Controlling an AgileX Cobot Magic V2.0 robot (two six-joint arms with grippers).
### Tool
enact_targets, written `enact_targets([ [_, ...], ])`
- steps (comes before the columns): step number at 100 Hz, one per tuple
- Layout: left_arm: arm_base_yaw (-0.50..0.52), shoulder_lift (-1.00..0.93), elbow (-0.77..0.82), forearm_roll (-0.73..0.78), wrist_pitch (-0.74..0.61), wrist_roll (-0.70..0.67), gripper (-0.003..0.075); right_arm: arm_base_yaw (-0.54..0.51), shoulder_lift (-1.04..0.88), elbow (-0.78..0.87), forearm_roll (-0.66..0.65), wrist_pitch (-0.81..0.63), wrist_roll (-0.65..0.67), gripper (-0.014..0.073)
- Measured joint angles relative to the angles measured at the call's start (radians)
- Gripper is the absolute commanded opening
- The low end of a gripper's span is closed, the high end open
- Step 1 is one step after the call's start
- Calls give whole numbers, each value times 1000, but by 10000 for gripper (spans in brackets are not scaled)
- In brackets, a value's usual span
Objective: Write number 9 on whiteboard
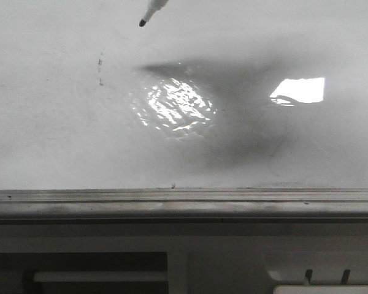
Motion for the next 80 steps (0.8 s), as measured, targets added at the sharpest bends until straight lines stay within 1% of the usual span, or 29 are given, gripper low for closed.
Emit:
enact_targets([
  [14,0,0,0,0,5,0,253,-21,53,-23,-4,5,0,-64],
  [34,0,0,0,0,6,0,253,-21,145,-63,3,-5,1,-65],
  [50,0,0,0,0,7,0,253,24,205,-83,26,2,-1,-69],
  [65,0,0,0,0,7,0,253,35,203,-75,16,65,-3,-69],
  [80,0,0,0,0,7,0,253,-3,177,-109,-18,102,-7,-69],
])
